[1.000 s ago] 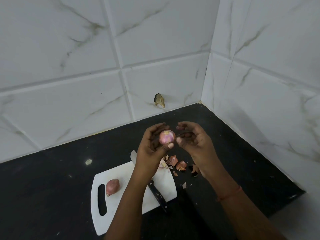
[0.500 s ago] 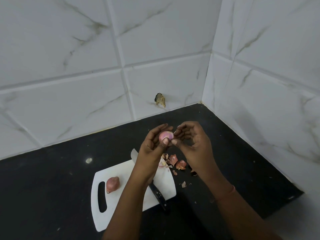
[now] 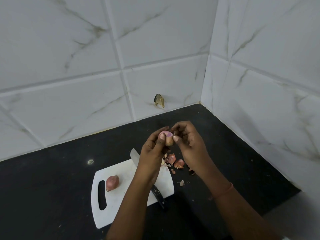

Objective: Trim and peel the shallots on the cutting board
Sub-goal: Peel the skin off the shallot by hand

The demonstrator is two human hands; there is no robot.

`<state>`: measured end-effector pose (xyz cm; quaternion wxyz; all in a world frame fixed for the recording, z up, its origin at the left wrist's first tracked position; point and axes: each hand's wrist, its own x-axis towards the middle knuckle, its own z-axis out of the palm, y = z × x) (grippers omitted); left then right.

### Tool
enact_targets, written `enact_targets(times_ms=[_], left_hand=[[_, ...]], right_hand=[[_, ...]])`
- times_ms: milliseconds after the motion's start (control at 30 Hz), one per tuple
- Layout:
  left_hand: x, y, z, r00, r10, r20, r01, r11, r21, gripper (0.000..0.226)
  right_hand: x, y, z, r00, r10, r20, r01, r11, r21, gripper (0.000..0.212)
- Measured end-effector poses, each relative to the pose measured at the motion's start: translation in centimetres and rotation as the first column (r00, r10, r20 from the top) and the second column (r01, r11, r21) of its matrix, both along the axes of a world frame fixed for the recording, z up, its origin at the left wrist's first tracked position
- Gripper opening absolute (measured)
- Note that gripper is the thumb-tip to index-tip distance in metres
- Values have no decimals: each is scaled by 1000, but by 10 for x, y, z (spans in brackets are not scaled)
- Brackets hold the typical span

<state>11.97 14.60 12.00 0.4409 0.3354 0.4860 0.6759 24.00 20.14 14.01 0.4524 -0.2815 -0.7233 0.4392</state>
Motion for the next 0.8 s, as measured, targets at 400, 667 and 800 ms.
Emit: enact_targets(times_ms=[400,667,800], left_hand=[[12,-2,2,962,173,211,-150,981,-122,39],[1,-3,12,824,126,552,-32,984,-177,43],[-3,-5,6,854,112,508,-27,985,-171,35]], right_hand=[[11,0,-6,998,65,-28,-65,998,-2,40],[14,9,-16,991,-134,11,135,981,-139,34],[13,11,-18,980,-183,77,190,976,-102,23]])
